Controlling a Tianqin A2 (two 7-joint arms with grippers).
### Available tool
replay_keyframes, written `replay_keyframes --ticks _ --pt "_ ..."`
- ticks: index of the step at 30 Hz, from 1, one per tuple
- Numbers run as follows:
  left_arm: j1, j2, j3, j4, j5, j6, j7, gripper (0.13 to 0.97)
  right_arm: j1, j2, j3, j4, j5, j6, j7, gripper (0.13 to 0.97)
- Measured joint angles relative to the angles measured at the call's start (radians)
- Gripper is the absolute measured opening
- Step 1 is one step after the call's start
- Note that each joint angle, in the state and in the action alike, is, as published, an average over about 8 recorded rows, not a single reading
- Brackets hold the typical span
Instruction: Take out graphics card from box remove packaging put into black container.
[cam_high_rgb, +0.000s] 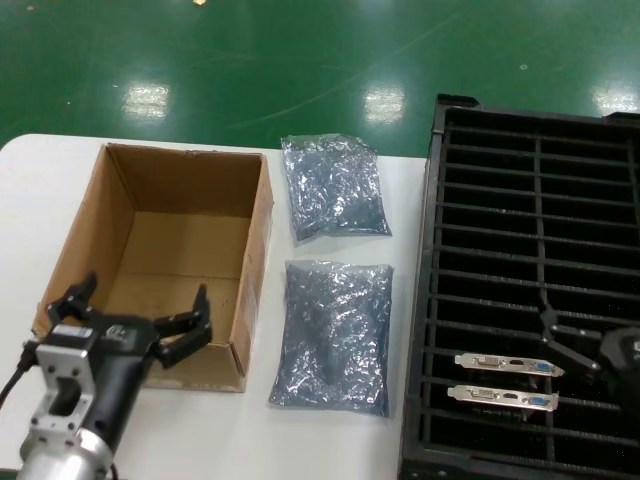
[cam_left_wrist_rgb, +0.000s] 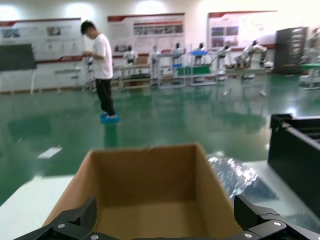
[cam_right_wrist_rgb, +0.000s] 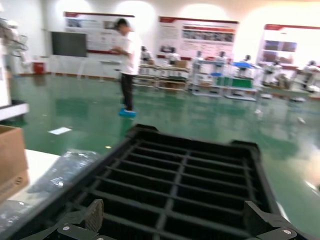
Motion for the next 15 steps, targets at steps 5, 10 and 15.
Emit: replay_keyframes --ticks 5,10,15 --pt "0.025 0.018 -0.029 0.006 0.023 0.008 -0.018 0.966 -0.025 -0.015 0.007 0.011 0.004 0.034 -0.006 0.966" --pt "0.027 0.020 -0.032 0.007 0.025 0.008 -0.020 0.966 -0.027 -0.016 0.008 0.012 0.004 0.037 -0.006 0.966" --pt "0.027 0.020 -0.032 0.007 0.025 0.008 -0.020 0.966 -0.028 -0.016 0.008 0.012 0.004 0.037 -0.006 0.966"
